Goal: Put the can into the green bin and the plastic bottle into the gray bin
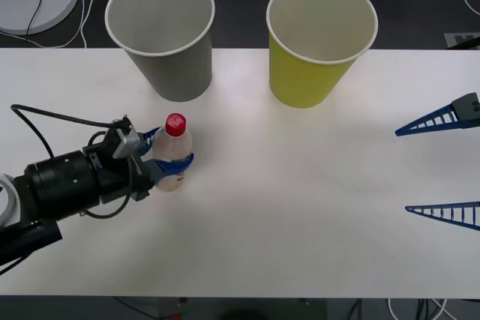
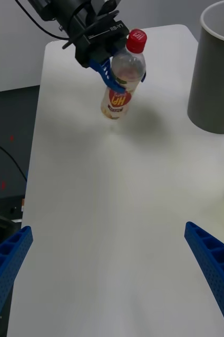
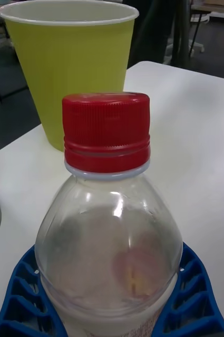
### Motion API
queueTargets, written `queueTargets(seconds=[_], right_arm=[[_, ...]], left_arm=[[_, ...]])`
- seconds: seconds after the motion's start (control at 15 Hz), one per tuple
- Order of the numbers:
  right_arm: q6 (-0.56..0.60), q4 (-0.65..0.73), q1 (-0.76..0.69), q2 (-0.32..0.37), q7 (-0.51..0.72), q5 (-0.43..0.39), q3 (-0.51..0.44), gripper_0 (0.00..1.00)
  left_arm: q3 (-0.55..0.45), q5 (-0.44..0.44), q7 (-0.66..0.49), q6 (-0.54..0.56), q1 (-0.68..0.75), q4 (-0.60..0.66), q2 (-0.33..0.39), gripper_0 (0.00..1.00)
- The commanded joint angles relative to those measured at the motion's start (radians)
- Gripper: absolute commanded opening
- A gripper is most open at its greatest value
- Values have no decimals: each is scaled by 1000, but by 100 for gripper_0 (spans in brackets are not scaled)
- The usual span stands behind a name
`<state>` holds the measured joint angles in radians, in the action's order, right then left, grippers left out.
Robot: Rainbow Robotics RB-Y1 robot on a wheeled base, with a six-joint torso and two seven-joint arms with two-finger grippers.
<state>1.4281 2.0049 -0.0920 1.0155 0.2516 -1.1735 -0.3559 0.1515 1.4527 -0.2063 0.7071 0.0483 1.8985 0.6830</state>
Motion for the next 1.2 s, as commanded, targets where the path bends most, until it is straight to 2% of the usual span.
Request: queueTargets(seconds=[0.07, 0.27, 0.67, 1.2], right_arm=[[0, 0, 0, 0, 0, 0, 0, 100], [0, 0, 0, 0, 0, 0, 0, 100], [0, 0, 0, 0, 0, 0, 0, 100], [0, 0, 0, 0, 0, 0, 0, 100]], left_arm=[[-33, 37, -101, 2, 24, 60, 44, 0], [-84, 40, -174, 2, 68, 111, 81, 0], [-182, -38, -226, 2, 108, 120, 153, 0], [-276, 15, -401, 2, 117, 142, 230, 0]])
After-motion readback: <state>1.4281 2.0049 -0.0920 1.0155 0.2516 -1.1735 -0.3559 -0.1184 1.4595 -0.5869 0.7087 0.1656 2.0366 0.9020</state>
